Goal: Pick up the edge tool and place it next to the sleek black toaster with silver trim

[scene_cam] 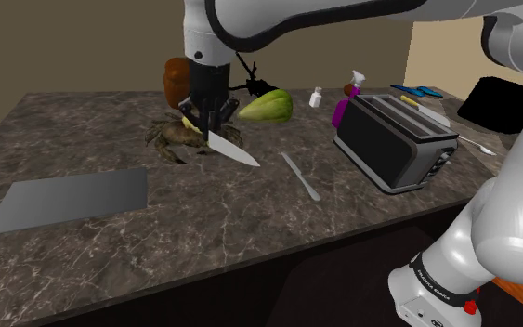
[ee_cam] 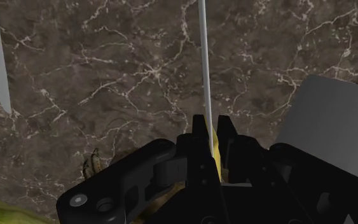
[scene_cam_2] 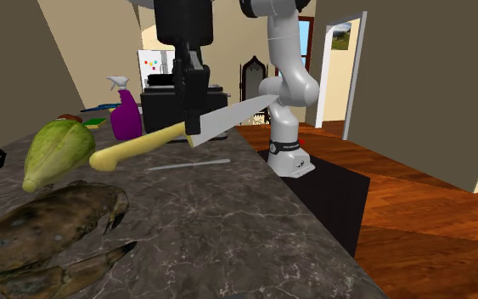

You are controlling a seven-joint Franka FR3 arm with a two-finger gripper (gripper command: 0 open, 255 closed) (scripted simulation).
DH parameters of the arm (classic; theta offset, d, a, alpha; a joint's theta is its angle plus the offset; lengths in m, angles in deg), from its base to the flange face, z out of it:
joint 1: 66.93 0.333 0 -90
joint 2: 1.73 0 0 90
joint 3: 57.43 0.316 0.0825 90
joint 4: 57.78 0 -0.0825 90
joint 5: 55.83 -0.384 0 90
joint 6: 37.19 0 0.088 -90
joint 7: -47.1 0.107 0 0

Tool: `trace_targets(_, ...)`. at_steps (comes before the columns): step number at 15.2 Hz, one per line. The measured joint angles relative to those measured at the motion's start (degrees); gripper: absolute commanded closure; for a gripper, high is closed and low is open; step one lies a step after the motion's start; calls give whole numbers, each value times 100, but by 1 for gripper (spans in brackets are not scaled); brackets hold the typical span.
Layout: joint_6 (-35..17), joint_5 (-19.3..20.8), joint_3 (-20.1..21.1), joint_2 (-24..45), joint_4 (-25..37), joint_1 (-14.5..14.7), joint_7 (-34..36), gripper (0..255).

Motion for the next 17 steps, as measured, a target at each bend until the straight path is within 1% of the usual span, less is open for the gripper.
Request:
trace_targets(8,590,-34,16,-55,542,12,-26,255)
trace_targets(17,1322,8,40,46,1366,84,4,255)
